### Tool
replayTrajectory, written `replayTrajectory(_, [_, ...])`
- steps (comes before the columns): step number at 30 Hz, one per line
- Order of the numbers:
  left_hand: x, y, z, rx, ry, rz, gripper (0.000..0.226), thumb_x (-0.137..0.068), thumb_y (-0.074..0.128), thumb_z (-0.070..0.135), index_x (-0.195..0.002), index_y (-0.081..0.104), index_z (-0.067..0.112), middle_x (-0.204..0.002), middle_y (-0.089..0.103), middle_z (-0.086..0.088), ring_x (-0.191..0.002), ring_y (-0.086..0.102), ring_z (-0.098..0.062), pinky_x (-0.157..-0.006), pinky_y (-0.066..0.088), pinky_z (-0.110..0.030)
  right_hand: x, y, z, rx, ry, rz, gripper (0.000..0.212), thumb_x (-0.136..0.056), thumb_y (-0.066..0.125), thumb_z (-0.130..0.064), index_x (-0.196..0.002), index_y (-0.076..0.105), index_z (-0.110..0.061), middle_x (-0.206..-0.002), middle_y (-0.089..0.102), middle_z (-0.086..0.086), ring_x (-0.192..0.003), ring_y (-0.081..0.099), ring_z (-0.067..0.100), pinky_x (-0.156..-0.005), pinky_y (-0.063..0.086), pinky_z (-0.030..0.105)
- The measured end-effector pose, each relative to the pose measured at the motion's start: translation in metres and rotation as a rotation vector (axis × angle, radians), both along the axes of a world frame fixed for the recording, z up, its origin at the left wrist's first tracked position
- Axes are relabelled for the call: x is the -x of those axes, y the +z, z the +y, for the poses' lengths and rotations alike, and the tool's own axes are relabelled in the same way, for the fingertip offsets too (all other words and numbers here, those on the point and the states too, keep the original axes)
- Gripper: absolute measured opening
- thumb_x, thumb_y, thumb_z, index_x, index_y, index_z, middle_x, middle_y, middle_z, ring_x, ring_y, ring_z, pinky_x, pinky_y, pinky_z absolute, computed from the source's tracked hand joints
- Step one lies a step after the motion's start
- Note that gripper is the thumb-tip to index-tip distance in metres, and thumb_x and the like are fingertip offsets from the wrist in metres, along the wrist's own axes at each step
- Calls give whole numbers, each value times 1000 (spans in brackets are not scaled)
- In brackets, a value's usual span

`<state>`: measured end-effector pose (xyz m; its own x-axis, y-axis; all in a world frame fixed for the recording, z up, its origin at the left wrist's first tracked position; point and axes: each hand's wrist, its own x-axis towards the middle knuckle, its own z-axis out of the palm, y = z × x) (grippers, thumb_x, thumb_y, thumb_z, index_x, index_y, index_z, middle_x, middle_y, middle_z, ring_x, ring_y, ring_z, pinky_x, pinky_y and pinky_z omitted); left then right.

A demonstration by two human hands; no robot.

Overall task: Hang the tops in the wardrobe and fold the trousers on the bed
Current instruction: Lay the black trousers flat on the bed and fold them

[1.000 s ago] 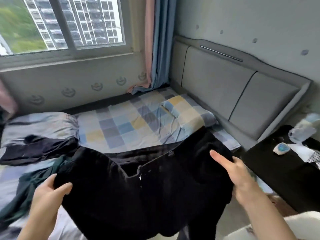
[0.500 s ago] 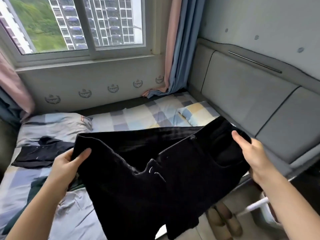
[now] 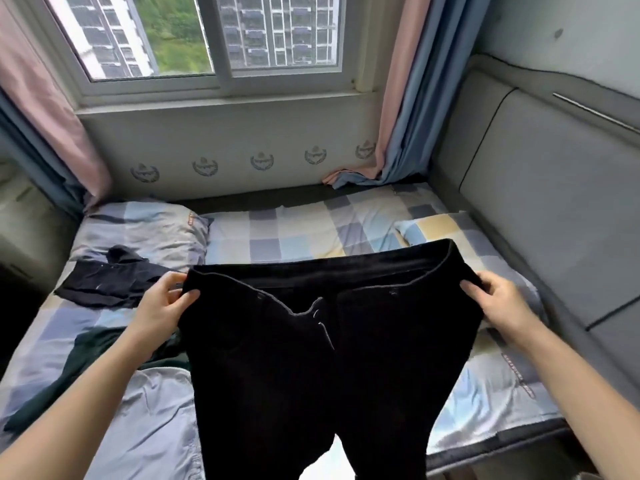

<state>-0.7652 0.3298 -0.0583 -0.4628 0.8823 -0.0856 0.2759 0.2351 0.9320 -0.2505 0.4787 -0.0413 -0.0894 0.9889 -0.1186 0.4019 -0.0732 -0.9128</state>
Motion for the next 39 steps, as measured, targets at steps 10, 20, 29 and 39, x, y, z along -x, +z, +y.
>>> replayTrajectory(10, [-30, -101, 20, 290, 135, -120, 10, -96, 59, 9, -95, 63, 19, -83, 74, -12, -69, 68, -17, -64, 52, -29, 17, -102, 74, 209, 154, -41, 43, -94, 59, -31, -83, 54, 11, -64, 48, 10, -59, 46, 17, -55, 35, 29])
replayTrajectory(20, [37, -127, 113, 333, 155, -372, 6, -88, 64, 18, -92, 68, 18, -96, 64, -18, -69, 67, -17, -55, 54, -24, 88, -150, 189, 271, 213, 73, 20, -90, 62, -26, -81, 65, -9, -73, 64, 6, -67, 60, 11, -60, 48, 21])
replayTrajectory(29, [68, -302, 303, 343, 284, -130, 70, -98, 55, 14, -156, 15, 15, -153, 35, -12, -133, 44, -31, -101, 42, -38, 209, -326, 367, 89, -51, -379, 40, -95, 46, -18, -133, 48, -4, -127, 57, 20, -112, 57, 35, -90, 43, 35])
replayTrajectory(39, [-5, -528, 98, 943, 293, -64, 41, -81, 65, -5, -121, 54, -4, -104, 66, -18, -95, 63, -32, -80, 51, -38, 184, -534, 172, 553, 256, -526, 20, -95, 50, -22, -96, 67, -11, -101, 69, 10, -95, 62, 28, -82, 47, 35])
